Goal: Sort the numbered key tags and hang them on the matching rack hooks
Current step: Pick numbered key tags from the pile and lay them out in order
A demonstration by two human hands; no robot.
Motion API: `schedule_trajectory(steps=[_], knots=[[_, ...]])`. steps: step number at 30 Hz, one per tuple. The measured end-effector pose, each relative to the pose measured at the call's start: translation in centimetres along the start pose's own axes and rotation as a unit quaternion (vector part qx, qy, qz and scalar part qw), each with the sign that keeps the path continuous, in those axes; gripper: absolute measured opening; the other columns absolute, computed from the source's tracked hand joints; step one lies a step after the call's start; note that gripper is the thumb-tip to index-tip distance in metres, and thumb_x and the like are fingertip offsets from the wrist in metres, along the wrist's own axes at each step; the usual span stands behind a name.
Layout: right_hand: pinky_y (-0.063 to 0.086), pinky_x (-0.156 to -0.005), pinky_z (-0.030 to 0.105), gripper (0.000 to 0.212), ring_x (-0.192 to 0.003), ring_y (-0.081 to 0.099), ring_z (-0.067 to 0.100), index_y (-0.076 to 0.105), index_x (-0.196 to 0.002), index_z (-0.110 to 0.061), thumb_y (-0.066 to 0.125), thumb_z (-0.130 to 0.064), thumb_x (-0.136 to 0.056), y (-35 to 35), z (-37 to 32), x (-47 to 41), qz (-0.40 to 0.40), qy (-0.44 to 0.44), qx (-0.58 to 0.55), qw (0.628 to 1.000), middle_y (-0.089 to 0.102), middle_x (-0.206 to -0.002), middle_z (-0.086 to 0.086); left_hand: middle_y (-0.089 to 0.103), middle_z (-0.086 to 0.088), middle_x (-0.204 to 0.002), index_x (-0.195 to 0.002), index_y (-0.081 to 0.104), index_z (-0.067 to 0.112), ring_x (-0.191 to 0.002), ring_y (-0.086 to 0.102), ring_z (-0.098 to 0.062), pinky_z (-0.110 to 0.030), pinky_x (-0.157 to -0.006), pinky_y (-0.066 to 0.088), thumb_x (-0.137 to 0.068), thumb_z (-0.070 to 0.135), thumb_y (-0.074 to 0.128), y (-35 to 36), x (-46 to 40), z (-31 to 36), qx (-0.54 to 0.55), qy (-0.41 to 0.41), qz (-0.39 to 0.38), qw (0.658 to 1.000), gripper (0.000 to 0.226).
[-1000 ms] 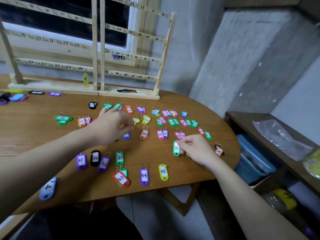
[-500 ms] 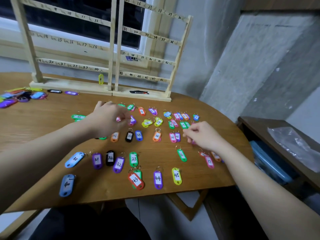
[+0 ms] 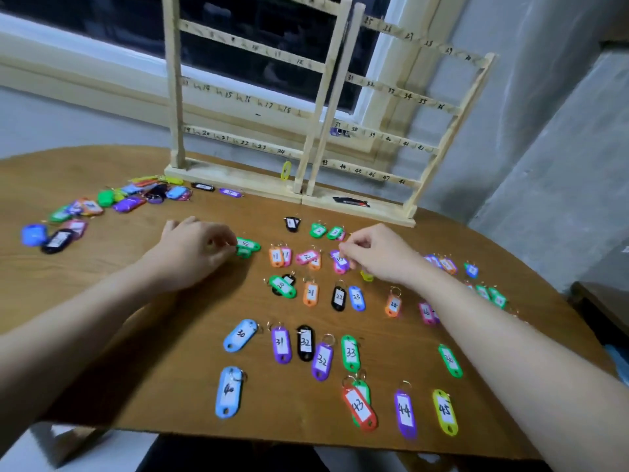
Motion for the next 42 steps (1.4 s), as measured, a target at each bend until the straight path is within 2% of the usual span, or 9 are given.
schedule_trajectory(steps=[4, 10, 14, 17, 21, 28, 35, 39, 42], knots=[[0.043, -0.058, 0.027, 0.031, -0.053, 0.053, 0.013, 0.073, -0.079, -0.023, 0.056, -0.035, -0.102, 2.8, -4.4, -3.7, -0.033, -0.040, 0.018, 0.998, 0.071, -0.070, 0.005, 0.059, 0.010, -0.088, -0.099, 0.066, 0.035, -0.102, 0.054, -0.021, -0.041, -0.091, 0.036, -0.096, 0.034, 0.063, -1.9, 0.6, -5.0, 0.006, -0.065, 0.036, 0.997, 0.004], [0.043, -0.056, 0.025, 0.024, -0.049, 0.053, 0.000, 0.073, -0.090, -0.019, 0.057, -0.032, -0.102, 6.9, -10.5, -10.0, -0.050, -0.096, 0.036, 0.993, 0.073, -0.076, 0.000, 0.069, -0.007, -0.099, -0.096, 0.067, 0.019, -0.099, 0.059, -0.034, -0.046, -0.088, 0.047, -0.090, 0.024, 0.061, -4.7, -1.5, -11.2, -0.007, -0.156, 0.177, 0.972, 0.010], [0.040, -0.060, 0.026, 0.017, -0.071, 0.058, 0.011, 0.073, -0.097, -0.020, 0.060, -0.031, -0.098, 9.7, -12.4, -15.0, -0.033, -0.111, 0.096, 0.989, 0.066, -0.078, -0.005, 0.066, -0.015, -0.109, -0.110, 0.064, 0.015, -0.106, 0.054, -0.039, -0.048, -0.090, 0.042, -0.091, 0.039, 0.060, -3.7, -4.6, -13.5, -0.070, -0.172, 0.140, 0.973, 0.030], [0.050, -0.073, 0.031, 0.017, -0.083, 0.062, 0.019, 0.070, -0.107, -0.028, 0.060, -0.036, -0.095, 11.3, -11.9, -19.1, -0.014, -0.094, 0.119, 0.988, 0.066, -0.092, 0.000, 0.065, -0.013, -0.115, -0.119, 0.064, 0.021, -0.110, 0.051, -0.038, -0.047, -0.095, 0.037, -0.091, 0.052, 0.058, -2.9, -6.3, -14.3, -0.095, -0.166, 0.118, 0.974, 0.042], [0.052, -0.082, 0.035, 0.034, -0.097, 0.065, 0.025, 0.068, -0.123, -0.027, 0.063, -0.040, -0.092, 12.4, -11.0, -23.2, 0.020, -0.076, 0.124, 0.989, 0.060, -0.096, -0.001, 0.060, -0.007, -0.119, -0.118, 0.068, 0.034, -0.116, 0.046, -0.033, -0.046, -0.099, 0.032, -0.093, 0.056, 0.056, -2.2, -6.9, -14.8, -0.103, -0.153, 0.106, 0.977, 0.035], [0.054, -0.072, 0.036, 0.017, -0.082, 0.064, 0.021, 0.067, -0.092, -0.031, 0.071, -0.047, -0.088, 13.0, -10.1, -25.5, 0.083, -0.053, 0.086, 0.991, 0.065, -0.088, 0.001, 0.063, -0.005, -0.108, -0.109, 0.074, 0.029, -0.110, 0.049, -0.034, -0.042, -0.092, 0.030, -0.094, 0.040, 0.060, -2.7, -6.8, -14.7, -0.093, -0.146, 0.144, 0.974, 0.023], [0.038, -0.063, 0.028, 0.009, -0.060, 0.049, 0.004, 0.072, -0.090, -0.028, 0.077, -0.035, -0.088, 12.9, -10.1, -25.3, 0.094, -0.052, -0.005, 0.994, 0.054, -0.061, -0.011, 0.054, -0.007, -0.117, -0.129, 0.062, 0.033, -0.118, 0.045, -0.032, -0.044, -0.100, 0.031, -0.092, 0.062, 0.056, -1.8, -7.1, -14.2, -0.105, -0.139, 0.100, 0.980, 0.048], [0.039, -0.064, 0.028, 0.016, -0.069, 0.053, 0.006, 0.077, -0.093, -0.028, 0.076, -0.044, -0.088, 13.2, -9.9, -25.0, 0.071, -0.023, -0.068, 0.995, 0.057, -0.070, -0.015, 0.052, -0.004, -0.109, -0.123, 0.067, 0.038, -0.115, 0.045, -0.030, -0.044, -0.100, 0.031, -0.094, 0.060, 0.054, -1.9, -7.0, -14.4, -0.092, -0.138, 0.082, 0.983, 0.038], [0.052, -0.081, 0.034, 0.026, -0.091, 0.063, 0.011, 0.079, -0.090, -0.030, 0.074, -0.055, -0.085, 13.4, -9.7, -25.0, 0.070, 0.018, -0.100, 0.992, 0.069, -0.087, -0.017, 0.046, 0.001, -0.096, -0.114, 0.074, 0.036, -0.108, 0.048, -0.030, -0.044, -0.096, 0.033, -0.096, 0.052, 0.056, -2.1, -7.0, -14.2, -0.081, -0.126, 0.104, 0.983, 0.030]])
Point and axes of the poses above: each hand's wrist, its own x-axis away from the middle knuckle, its own y-axis out of the palm, z = x × y, the point moved 8 cm from there along -x, towards the middle knuckle
